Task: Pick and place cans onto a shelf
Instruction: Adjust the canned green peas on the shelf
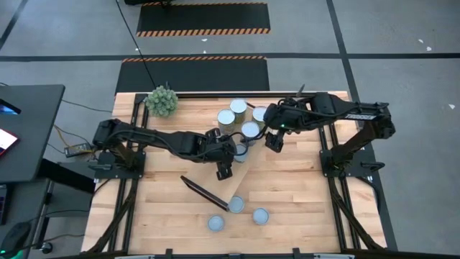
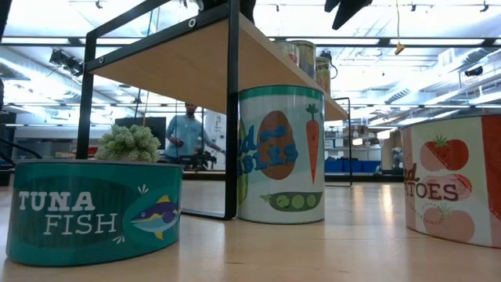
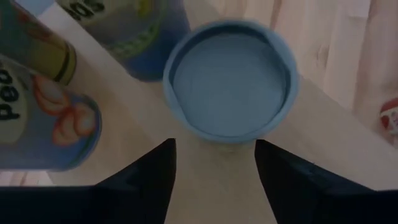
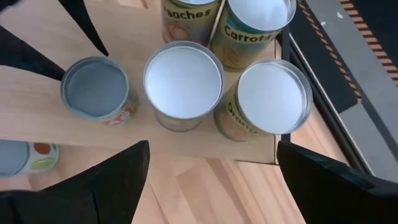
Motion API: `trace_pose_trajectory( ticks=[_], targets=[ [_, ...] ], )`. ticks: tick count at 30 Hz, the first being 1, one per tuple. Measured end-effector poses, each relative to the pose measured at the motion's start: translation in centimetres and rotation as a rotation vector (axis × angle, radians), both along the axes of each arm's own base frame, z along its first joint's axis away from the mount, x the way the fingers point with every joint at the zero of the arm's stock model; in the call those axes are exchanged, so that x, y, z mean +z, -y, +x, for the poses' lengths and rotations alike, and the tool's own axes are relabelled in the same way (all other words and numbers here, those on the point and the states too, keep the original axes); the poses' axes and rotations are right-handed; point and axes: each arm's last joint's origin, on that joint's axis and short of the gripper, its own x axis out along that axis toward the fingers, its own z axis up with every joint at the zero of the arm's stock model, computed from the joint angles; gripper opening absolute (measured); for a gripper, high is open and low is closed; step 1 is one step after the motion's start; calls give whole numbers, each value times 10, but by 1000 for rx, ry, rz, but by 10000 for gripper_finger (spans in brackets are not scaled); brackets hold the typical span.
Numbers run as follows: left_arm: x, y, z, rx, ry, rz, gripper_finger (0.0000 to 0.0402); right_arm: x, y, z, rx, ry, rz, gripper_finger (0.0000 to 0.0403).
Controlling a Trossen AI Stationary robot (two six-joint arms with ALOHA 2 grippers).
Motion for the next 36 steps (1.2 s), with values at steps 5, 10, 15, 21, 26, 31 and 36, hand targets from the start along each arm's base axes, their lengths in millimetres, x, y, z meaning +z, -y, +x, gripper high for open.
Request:
trace_pose_trajectory(
  ticks=[5,10,15,21,26,31,36],
  targets=[
    [-1,0,1,6,1,5,205,-2,-1,-1,9,-4,8,359],
    [1,0,3,15,35,11,195,-1,-7,0,43,7,2,359],
    [1,0,4,16,43,13,192,-1,-10,0,56,9,0,359],
    [15,-1,-3,9,54,12,192,-1,-17,0,92,8,4,359],
    [43,9,-12,-137,60,-26,192,0,-40,3,204,61,51,359],
    [68,24,-29,-254,64,-39,192,-17,-72,11,314,119,100,359],
    [85,31,-51,-276,53,-46,192,-55,-109,19,457,163,156,359]
  ],
)
